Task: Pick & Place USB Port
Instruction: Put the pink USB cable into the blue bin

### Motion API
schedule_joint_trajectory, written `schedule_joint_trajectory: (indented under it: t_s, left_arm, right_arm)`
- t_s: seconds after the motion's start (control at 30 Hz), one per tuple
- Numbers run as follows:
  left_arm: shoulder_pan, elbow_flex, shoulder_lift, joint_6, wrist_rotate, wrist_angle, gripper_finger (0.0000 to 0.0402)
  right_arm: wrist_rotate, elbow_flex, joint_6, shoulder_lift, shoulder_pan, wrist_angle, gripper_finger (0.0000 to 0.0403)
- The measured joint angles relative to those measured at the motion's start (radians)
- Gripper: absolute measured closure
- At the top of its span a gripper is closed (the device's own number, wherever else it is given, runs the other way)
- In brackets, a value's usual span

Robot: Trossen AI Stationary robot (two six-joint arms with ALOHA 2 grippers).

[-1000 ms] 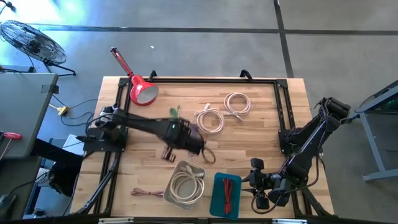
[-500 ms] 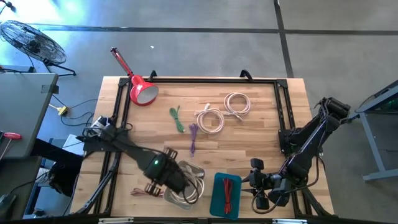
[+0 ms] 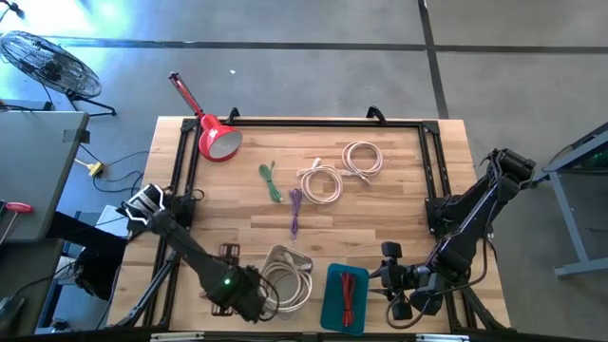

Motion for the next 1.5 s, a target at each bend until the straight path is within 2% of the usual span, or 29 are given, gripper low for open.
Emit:
schedule_joint_trajectory:
  t_s: [0.13, 0.23, 0.33, 0.53, 0.83, 1.03, 1.1, 1.17, 1.33, 1.5]
  left_arm:
    - [-0.036, -0.112, 0.0, 0.014, 0.176, 0.198, 0.0164]
    - [-0.07, -0.163, 0.0, 0.014, 0.211, 0.343, 0.0161]
    - [-0.091, -0.195, 0.0, 0.004, 0.176, 0.402, 0.016]
    - [-0.095, -0.237, 0.0, -0.011, 0.052, 0.38, 0.016]
    - [-0.095, -0.326, 0.0, -0.046, 0.075, 0.499, 0.016]
    - [-0.095, -0.425, -0.008, -0.085, 0.006, 0.58, 0.0167]
    - [-0.095, -0.463, -0.009, -0.113, 0.003, 0.614, 0.0186]
    - [-0.095, -0.487, -0.011, -0.133, 0.004, 0.634, 0.0223]
    - [-0.094, -0.503, -0.012, -0.118, 0.016, 0.633, 0.0371]
    - [-0.094, -0.504, -0.012, -0.129, 0.024, 0.632, 0.0381]
  right_arm:
    - [0.0, 0.0, -0.022, 0.0, 0.0, 0.0, 0.0261]
    - [0.0, 0.0, -0.022, 0.0, 0.0, 0.0, 0.0261]
    - [0.0, 0.0, -0.026, 0.0, 0.0, 0.0, 0.0261]
    - [0.011, 0.0, -0.044, 0.0, -0.001, 0.004, 0.0261]
    - [0.008, 0.0, -0.048, 0.0, -0.003, 0.007, 0.0261]
    - [0.006, 0.0, -0.048, 0.0, -0.003, 0.007, 0.0261]
    - [0.006, 0.0, -0.047, 0.0, -0.003, 0.007, 0.0261]
    - [0.005, 0.0, -0.046, 0.0, -0.002, 0.007, 0.0261]
    - [0.007, 0.0, -0.047, 0.0, -0.002, 0.008, 0.0261]
    - [0.011, 0.0, -0.045, 0.0, -0.002, 0.01, 0.0261]
